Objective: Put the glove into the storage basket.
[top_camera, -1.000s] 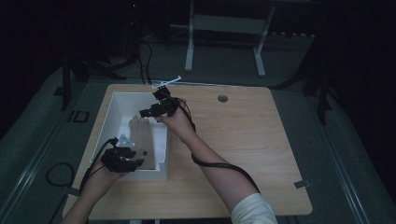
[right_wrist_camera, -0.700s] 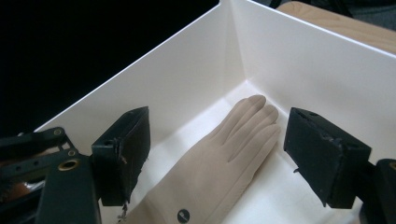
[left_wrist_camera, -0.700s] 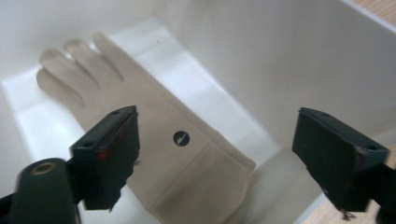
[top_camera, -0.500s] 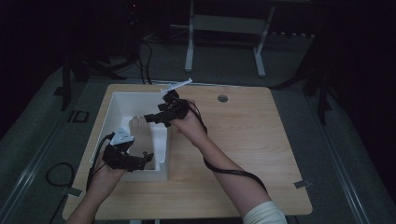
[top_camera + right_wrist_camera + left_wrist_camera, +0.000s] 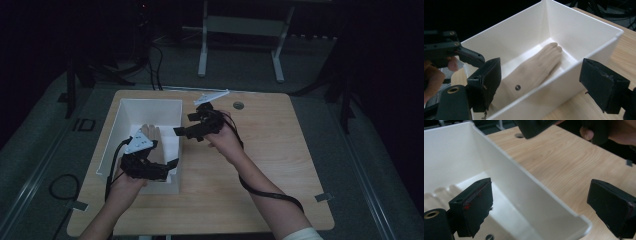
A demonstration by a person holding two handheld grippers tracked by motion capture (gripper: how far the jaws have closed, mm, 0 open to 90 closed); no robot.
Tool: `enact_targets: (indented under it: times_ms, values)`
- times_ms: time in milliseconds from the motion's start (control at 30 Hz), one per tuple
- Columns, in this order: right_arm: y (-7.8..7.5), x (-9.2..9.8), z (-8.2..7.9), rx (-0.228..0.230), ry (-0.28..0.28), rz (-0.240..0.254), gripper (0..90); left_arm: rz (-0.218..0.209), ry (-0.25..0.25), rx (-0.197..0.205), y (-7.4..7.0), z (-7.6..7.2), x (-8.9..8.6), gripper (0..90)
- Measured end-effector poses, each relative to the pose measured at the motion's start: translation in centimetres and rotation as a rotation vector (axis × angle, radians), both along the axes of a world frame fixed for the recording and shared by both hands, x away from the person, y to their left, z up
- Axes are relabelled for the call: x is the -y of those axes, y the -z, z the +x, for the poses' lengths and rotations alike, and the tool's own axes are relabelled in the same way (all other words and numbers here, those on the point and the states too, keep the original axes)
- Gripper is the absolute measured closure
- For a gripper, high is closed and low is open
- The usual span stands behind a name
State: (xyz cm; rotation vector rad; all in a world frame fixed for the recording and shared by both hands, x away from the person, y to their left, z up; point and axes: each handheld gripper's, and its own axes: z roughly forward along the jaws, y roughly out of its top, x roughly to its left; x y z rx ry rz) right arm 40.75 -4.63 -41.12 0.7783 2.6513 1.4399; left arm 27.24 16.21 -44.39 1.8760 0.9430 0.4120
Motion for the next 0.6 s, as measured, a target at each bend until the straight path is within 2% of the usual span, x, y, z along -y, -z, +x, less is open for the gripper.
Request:
enact_targets:
  times_ms: [67, 100, 333, 400, 433, 467, 600]
  values:
    - [-0.1, 1.3, -0.2, 0.010, 0.010, -0.008, 17.7, -0.008, 0.015, 0.004, -0.3, -0.1, 0.7, 7.1]
    - [-0.1, 1.3, -0.2, 0.010, 0.010, -0.008, 17.7, -0.008, 0.023, 0.008, -0.5, -0.1, 1.0, 7.1]
    - [-0.3, 4.5, -0.6, 0.031, 0.036, -0.018, 17.6, -0.014, 0.078, 0.034, -1.3, -0.3, 3.7, 7.1]
    - [-0.3, 4.9, -0.7, 0.029, 0.044, -0.013, 17.7, -0.022, 0.089, 0.033, -1.4, -0.3, 4.1, 7.1]
    - [-0.3, 5.4, -0.7, 0.032, 0.046, -0.012, 17.6, -0.039, 0.108, 0.028, -1.5, -0.2, 4.8, 7.1]
    - [-0.2, 6.4, -0.9, 0.031, 0.060, -0.001, 17.7, -0.039, 0.117, 0.026, -1.4, -0.1, 5.1, 7.1]
    - [0.1, 8.0, -1.1, 0.040, 0.081, -0.008, 17.7, -0.034, 0.143, 0.026, -1.2, -0.1, 6.5, 7.1]
